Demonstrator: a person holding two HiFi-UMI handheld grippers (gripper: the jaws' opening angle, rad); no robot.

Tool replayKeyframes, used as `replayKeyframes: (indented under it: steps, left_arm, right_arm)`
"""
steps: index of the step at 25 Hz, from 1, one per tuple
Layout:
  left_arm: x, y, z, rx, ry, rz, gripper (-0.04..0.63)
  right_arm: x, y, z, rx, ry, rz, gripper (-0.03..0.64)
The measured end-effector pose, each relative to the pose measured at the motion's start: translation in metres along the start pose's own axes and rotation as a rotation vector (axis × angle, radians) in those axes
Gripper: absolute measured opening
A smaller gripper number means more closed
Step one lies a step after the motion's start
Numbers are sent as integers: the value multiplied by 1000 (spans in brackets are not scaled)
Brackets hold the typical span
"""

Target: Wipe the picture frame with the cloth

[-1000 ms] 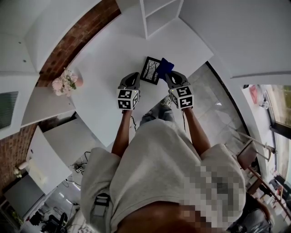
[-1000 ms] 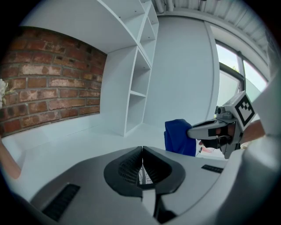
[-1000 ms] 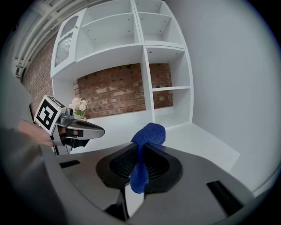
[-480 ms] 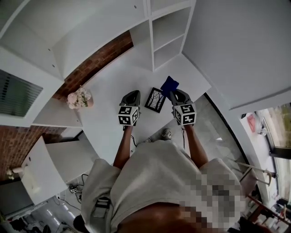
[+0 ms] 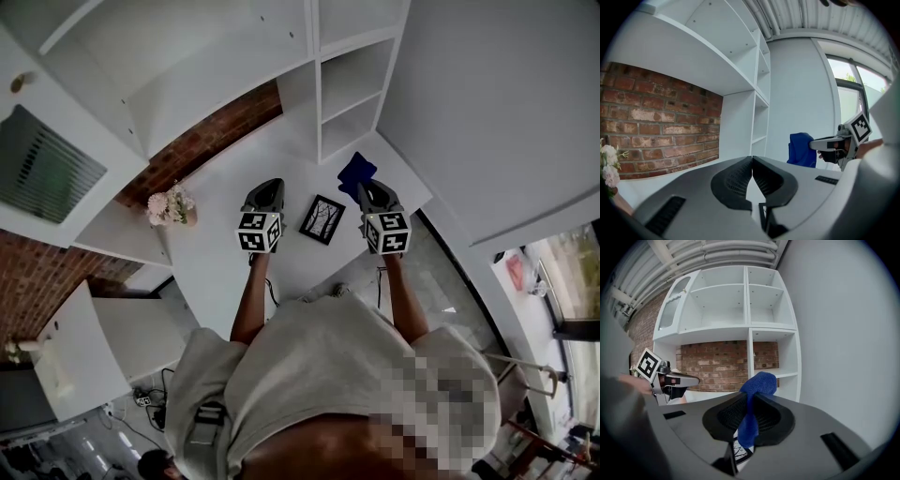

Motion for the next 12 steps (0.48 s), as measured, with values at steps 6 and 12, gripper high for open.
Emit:
replayKeyframes:
  steps: [6, 12]
  left_arm:
    - [10, 2, 2, 10, -2, -19, 18]
    - [10, 0, 5, 19, -4, -15, 17]
  right_arm:
    - [11, 0, -7, -12, -4, -21, 58]
    - [12, 4, -5, -8, -10, -17, 58]
Point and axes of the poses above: the fingertips, and each gripper's own axes: y forward along the fingers, z to its left, x out of its top, the point moved 5 cm from there along -y, backward along the fingers, and after that the axes turned 8 degrees about -y, right-handed, at the moved point
